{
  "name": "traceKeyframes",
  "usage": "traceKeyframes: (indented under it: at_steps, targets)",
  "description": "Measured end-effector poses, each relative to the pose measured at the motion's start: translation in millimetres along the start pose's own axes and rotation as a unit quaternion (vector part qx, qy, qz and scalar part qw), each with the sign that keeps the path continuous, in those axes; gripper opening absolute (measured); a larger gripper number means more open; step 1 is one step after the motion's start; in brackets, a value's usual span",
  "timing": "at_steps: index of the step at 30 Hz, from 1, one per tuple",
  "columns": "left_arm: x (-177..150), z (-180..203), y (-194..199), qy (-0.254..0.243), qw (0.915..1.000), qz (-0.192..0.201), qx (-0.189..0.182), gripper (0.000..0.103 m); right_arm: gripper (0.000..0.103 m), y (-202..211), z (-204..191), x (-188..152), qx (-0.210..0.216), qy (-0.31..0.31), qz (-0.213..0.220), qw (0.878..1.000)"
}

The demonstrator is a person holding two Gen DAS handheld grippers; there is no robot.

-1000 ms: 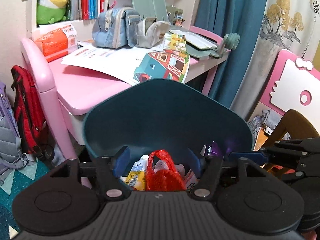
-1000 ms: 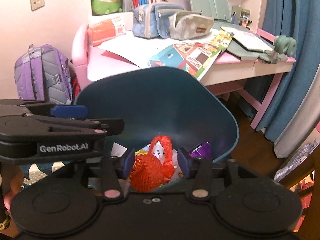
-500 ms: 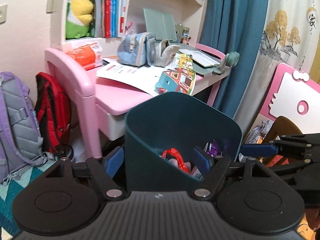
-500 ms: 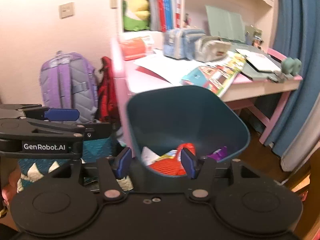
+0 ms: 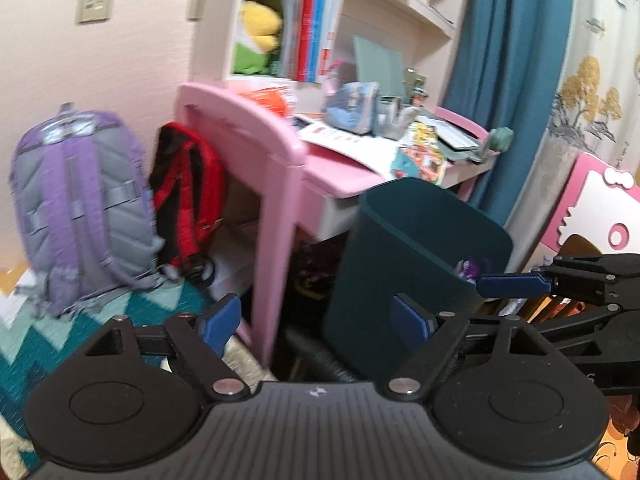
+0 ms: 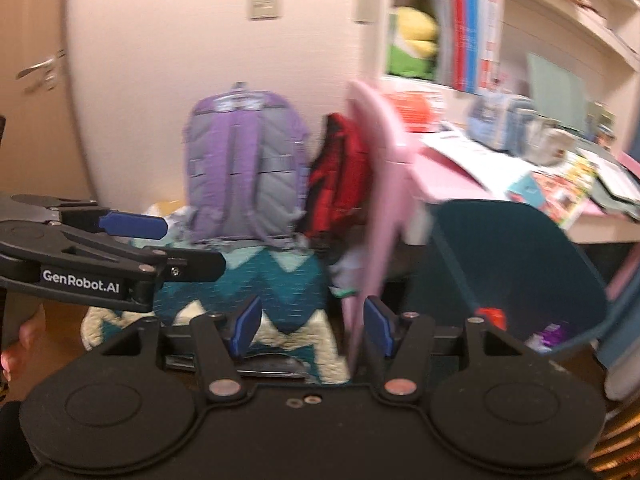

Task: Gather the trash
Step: 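Move both tools back toward the remaining trash by the bench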

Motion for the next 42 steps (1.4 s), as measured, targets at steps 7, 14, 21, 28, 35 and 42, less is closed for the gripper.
traceKeyframes:
  at_steps: [7, 14, 21, 28, 35, 42]
  targets:
    - [-36.0, -60.7, 36.2, 0.018, 0.9983, 0.000, 0.056, 0.102, 0.056, -34.4, -65.9, -4.3, 0.057, 0.030, -0.021, 0.998]
    - [-80.4, -123.3, 66.2, 0.030, 0.9950, 0.022, 0.093, 0.102, 0.056, -78.4, -127.7, -14.4, 0.110, 0.047, -0.040, 0.992]
    - [-129.8, -192.5, 73.6, 0.076, 0.9904, 0.015, 0.114, 0.102, 0.056, -131.7, -184.0, -36.5, 0.153, 0.057, -0.052, 0.985]
    - [-176.3, -249.6, 61.1, 0.088, 0.9875, -0.017, 0.129, 0.102, 0.056, -188.6, -225.7, -62.3, 0.175, 0.055, -0.075, 0.980]
    - [-231.9, -295.4, 26.9, 0.102, 0.9825, -0.089, 0.129, 0.102, 0.057, -251.5, -253.2, -96.6, 0.176, 0.054, -0.130, 0.974]
    - [-291.4, -329.1, -24.0, 0.089, 0.9746, -0.170, 0.114, 0.102, 0.057, -325.5, -261.6, -137.8, 0.161, 0.039, -0.197, 0.966]
Point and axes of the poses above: each gripper's, at about its wrist camera, not at the fingertips, and y roughly against the way its jaws point, z to its right, x to its top, the point moved 3 cm from there along -y, roughly the way its jaws point, and after that the axes turned 1 degree about -z, right-handed, at the moved point
